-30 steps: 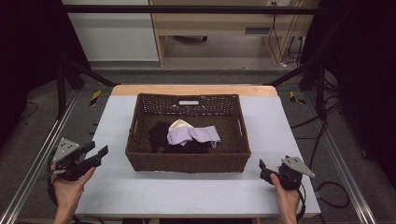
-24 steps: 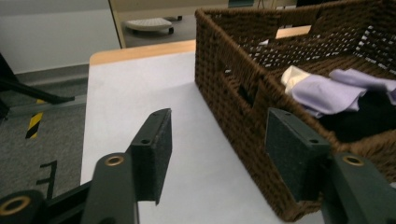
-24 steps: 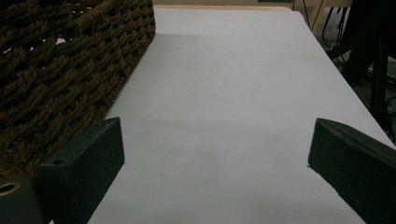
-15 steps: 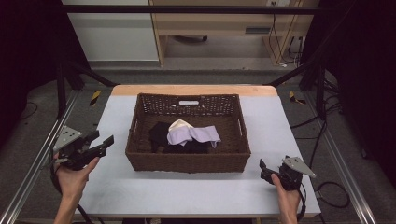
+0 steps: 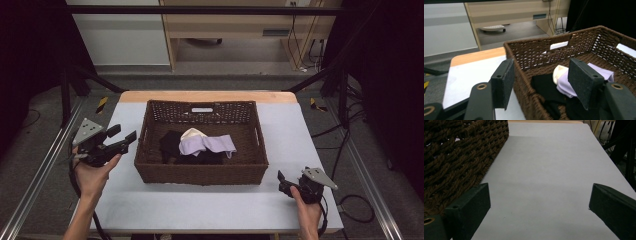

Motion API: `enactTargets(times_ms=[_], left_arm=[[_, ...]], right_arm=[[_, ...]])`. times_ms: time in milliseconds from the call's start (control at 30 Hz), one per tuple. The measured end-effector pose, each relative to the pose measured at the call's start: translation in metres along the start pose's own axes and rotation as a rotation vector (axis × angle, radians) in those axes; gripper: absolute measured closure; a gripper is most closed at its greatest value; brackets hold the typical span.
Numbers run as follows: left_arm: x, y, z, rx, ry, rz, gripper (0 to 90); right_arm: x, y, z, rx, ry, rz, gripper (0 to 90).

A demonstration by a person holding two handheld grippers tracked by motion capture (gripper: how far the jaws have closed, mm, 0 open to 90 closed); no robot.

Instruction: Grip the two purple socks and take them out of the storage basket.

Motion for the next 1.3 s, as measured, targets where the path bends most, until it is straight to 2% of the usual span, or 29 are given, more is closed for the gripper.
enactTargets(times_ms=[300,433,467,500,567,633,767,933,1100,1300], left_arm=[[-0.023,-0.018,0.020,0.000,-0.033,-0.026,39.0],[-0.038,-0.028,0.032,0.007,-0.065,-0.038,39.2],[-0.038,-0.028,0.032,0.007,-0.065,-0.038,39.2],[-0.043,-0.034,0.036,0.006,-0.066,-0.051,39.3],[-0.046,-0.037,0.038,0.009,-0.067,-0.053,39.4],[-0.053,-0.049,0.041,0.029,-0.076,-0.057,39.5],[-0.060,-0.061,0.043,0.051,-0.090,-0.050,39.5],[-0.066,-0.080,0.046,0.076,-0.086,-0.051,39.8],[-0.070,-0.094,0.051,0.072,-0.078,-0.057,40.0],[-0.073,-0.115,0.048,0.108,-0.087,-0.058,40.4]], right_arm=[[0.000,0.000,0.000,0.000,0.005,0.004,4.0],[0.000,0.000,0.000,0.005,0.005,0.007,4.0],[0.000,0.000,0.000,0.005,0.005,0.007,4.0],[0.000,-0.001,0.000,0.005,0.006,0.008,4.0],[0.000,0.000,0.000,0.004,0.004,0.006,4.0],[0.000,-0.001,0.000,0.005,0.004,0.006,4.0],[0.000,0.000,0.000,0.003,0.002,0.006,4.0],[0.000,-0.001,0.000,0.018,0.003,0.016,4.0],[0.000,-0.002,0.000,0.018,-0.002,0.019,3.9],[0.000,-0.002,0.000,0.019,0.007,0.011,4.0]])
Point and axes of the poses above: each handheld gripper's, and its own axes: y roughly backward along the jaws, z roughly out of its top, x roughly to its left, the point moved 4 cm from there along -y, roughly forward along the jaws, and after that the axes turned 8 degrees about x, right-handed, at the moved point
